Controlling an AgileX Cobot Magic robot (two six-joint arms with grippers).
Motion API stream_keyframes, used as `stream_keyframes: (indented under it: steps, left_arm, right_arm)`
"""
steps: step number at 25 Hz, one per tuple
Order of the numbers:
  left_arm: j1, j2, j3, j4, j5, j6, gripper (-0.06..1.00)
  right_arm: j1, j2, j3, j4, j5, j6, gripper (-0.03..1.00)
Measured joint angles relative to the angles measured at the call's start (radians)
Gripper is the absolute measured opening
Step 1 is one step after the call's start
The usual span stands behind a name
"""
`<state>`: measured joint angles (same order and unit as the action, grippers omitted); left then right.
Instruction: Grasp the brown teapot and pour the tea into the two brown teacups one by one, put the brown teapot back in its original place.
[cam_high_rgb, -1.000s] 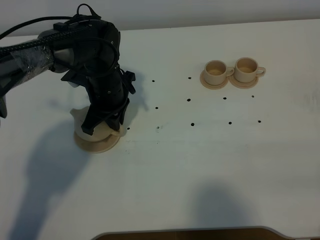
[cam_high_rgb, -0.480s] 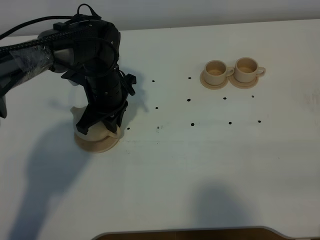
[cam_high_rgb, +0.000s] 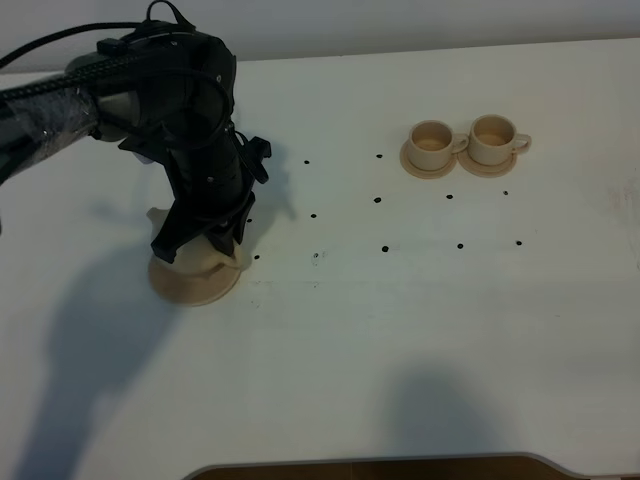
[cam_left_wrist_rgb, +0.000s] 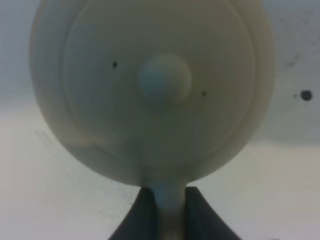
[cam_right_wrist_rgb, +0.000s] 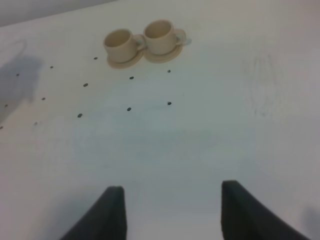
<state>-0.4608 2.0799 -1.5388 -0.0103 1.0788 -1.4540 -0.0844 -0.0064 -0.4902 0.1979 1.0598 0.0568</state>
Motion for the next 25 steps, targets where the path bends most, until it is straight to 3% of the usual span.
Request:
stream_keyframes:
  steps: [19, 25]
  left_arm:
    - [-0.016, -0.038, 0.000, 0.050, -0.033, -0.027, 0.14]
    - [-0.017, -0.038, 0.000, 0.066, -0.038, 0.014, 0.14]
  right_arm:
    - [0.000, 0.000, 0.000, 0.000, 0.000, 0.000, 0.45]
    - [0.000, 0.000, 0.000, 0.000, 0.000, 0.000, 0.45]
